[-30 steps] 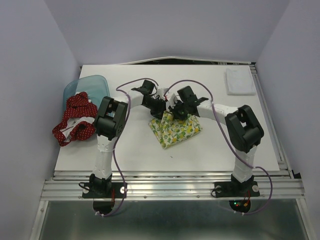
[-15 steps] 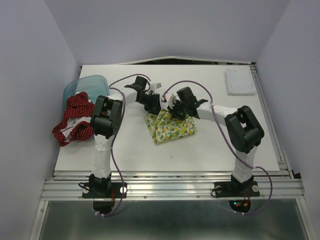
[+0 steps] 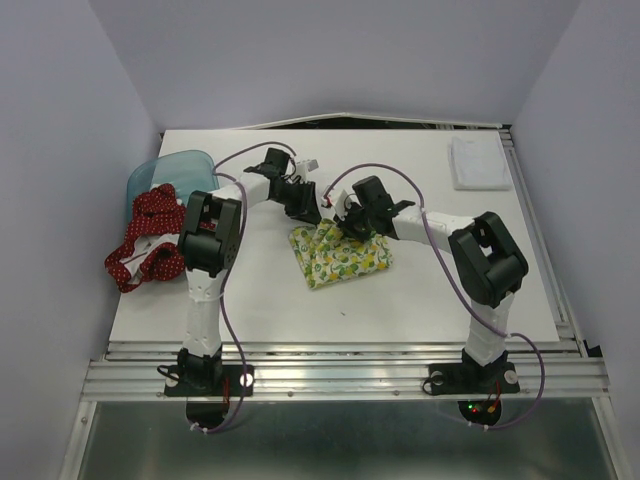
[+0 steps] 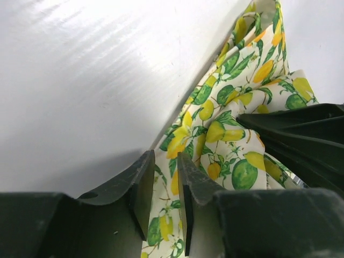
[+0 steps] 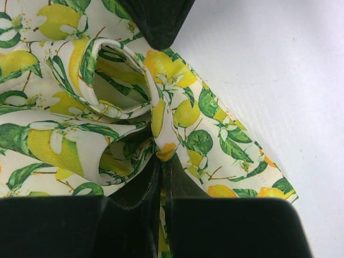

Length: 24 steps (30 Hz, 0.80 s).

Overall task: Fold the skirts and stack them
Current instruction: Fold the skirt

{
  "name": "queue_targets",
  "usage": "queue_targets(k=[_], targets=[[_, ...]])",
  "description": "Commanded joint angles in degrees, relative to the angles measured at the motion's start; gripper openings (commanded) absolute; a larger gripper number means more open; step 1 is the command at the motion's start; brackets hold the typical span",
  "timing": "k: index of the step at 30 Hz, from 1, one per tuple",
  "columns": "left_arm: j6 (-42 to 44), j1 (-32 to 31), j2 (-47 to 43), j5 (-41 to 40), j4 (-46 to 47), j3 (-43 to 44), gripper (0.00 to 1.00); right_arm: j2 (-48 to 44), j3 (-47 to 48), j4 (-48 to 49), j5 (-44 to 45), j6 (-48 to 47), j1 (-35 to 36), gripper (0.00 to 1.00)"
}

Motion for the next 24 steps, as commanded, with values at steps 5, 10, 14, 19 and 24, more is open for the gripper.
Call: queue_targets(k=[5,10,14,19,24], targets=[[2.6,1.1,-2.3,-2.4,-2.6,5.3,0.36,-1.6,-1.4,-1.6,-0.6,-0.9,0.9,0.01],[4.2,1.1,0.0,-2.6,-4.3,5.3,0.35,-1.6,-0.8,-2.1,-0.3,-0.7,0.9,0.01],[4.3,1.1,-0.6,1.0,-2.3,3.5,0.35,-1.6,-0.6,-2.4,-0.3,-0.7,0.9,0.01],[4.8,1.0,-1.1,4.3,-2.7,3.6,0.33,-1.4,-0.3,-2.6,-0.1,-1.0,0.9,0.01],[8.4,0.4,-1.2,1.1,-4.0,2.9,0.21,-1.3,0.0,-2.8,0.0,-1.0,0.9,0.01]])
